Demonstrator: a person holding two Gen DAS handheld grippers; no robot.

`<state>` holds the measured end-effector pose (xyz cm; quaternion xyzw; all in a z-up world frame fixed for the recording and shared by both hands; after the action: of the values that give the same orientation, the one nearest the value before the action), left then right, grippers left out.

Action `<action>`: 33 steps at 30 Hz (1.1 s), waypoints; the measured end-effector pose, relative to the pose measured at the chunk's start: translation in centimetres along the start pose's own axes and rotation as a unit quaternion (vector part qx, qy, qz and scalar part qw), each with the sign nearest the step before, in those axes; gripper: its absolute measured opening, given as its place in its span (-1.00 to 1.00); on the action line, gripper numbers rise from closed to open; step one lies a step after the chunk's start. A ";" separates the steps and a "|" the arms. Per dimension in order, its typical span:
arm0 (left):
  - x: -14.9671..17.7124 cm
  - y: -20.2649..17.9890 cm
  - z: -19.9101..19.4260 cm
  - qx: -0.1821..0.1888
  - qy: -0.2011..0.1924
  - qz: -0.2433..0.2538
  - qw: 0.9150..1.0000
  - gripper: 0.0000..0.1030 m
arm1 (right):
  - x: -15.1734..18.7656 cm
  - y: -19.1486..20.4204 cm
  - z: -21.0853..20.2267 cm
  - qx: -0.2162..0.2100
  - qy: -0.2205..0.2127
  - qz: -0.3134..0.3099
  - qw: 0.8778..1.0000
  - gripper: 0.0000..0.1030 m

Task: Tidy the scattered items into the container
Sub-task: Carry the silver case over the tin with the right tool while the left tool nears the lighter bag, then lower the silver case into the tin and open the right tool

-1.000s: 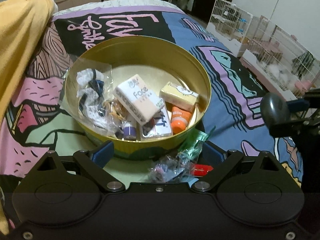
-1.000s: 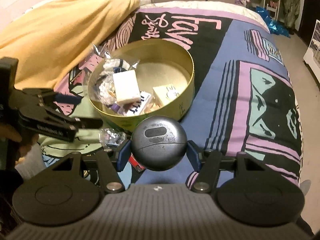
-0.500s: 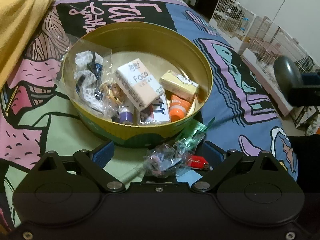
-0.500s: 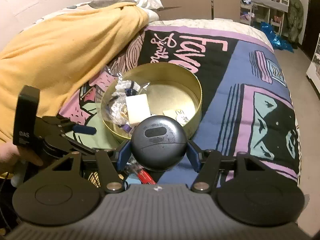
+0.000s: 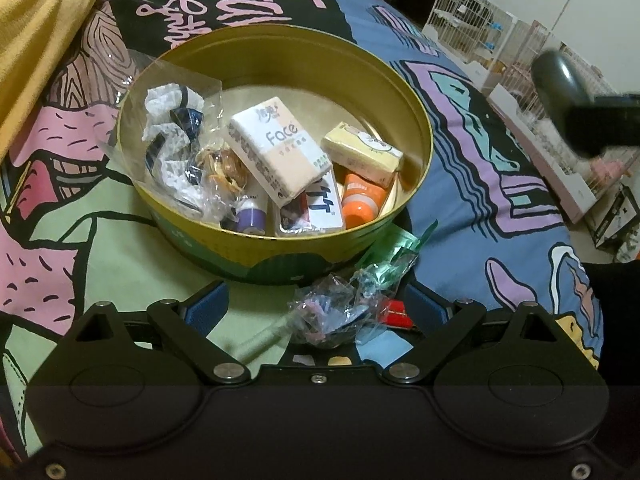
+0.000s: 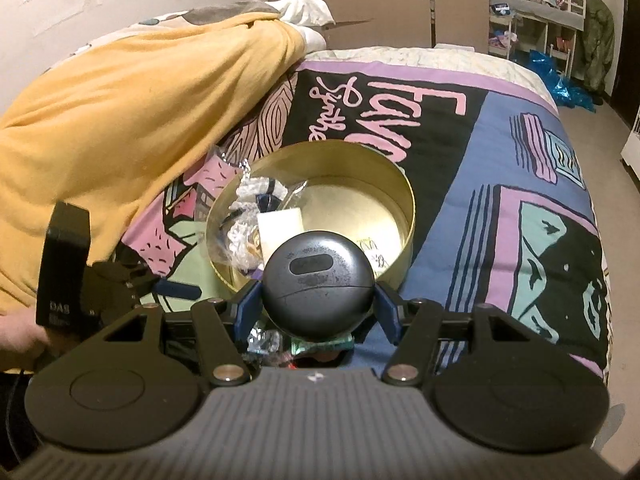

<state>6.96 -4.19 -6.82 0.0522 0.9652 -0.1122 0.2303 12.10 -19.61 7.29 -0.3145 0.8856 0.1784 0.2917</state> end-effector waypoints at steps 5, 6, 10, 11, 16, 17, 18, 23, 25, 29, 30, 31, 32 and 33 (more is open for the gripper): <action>0.2 -0.3 0.9 0.001 0.012 0.006 1.000 0.82 | -1.1 -0.1 0.3 -0.005 -0.009 -0.001 1.000 0.22; 0.2 -0.4 1.0 0.000 0.014 0.009 1.000 0.81 | -1.3 -0.1 0.4 -0.006 -0.010 -0.002 1.000 0.22; 0.3 -0.6 1.7 -0.002 0.022 0.011 1.000 0.81 | -1.9 -0.2 0.8 -0.011 -0.013 -0.003 1.000 0.22; 0.3 -0.6 1.8 -0.001 0.024 0.010 1.000 0.81 | -2.0 -0.3 0.9 -0.012 -0.013 -0.002 1.000 0.22; 0.2 -0.8 2.5 0.007 0.033 0.010 0.999 0.81 | -2.0 -0.7 1.1 -0.017 -0.014 0.001 1.000 0.22; 0.2 -1.0 2.6 0.007 0.034 0.012 0.999 0.81 | -1.9 -0.7 1.1 -0.018 -0.014 0.001 1.000 0.22; 0.2 -1.1 2.8 0.008 0.036 0.014 0.999 0.81 | -1.9 -0.9 1.2 -0.018 -0.013 0.002 1.000 0.22; 0.1 -1.4 3.2 0.009 0.041 0.018 0.999 0.81 | -2.0 -1.4 1.2 -0.017 -0.013 0.007 1.000 0.22; 0.1 -1.4 3.4 0.008 0.044 0.016 0.999 0.81 | -2.1 -1.5 1.3 -0.017 -0.013 0.008 1.000 0.22; 0.1 -1.3 3.5 0.008 0.045 0.014 0.999 0.81 | -2.0 -1.6 1.0 -0.018 -0.018 0.008 1.000 0.22; 0.1 -1.3 3.5 0.008 0.044 0.015 0.999 0.80 | -2.0 -1.6 1.0 -0.018 -0.018 0.009 1.000 0.22; 0.1 -1.3 3.5 0.008 0.044 0.015 0.999 0.80 | -2.0 -1.7 1.1 -0.019 -0.017 0.010 1.000 0.22; 0.1 -1.3 3.5 0.009 0.043 0.015 0.999 0.80 | -2.0 -1.7 1.2 -0.019 -0.016 0.011 1.000 0.22; 0.1 -1.3 3.5 0.012 0.043 0.013 0.999 0.80 | -1.9 -1.8 1.3 -0.018 -0.014 0.011 1.000 0.22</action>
<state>8.19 -6.25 -9.61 0.0724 0.9720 -0.1179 0.1899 14.99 -19.40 7.30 -0.3071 0.8814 0.2017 0.2968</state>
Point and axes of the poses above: each gripper's, at about its wrist camera, not at the fingertips, and z roughly the way its jaws point, y to its left, x to its underside, the point moved 5 cm from there along z, roughly the way its jaws point, and after that the axes turned 4 degrees about y, right-handed, at the moved point
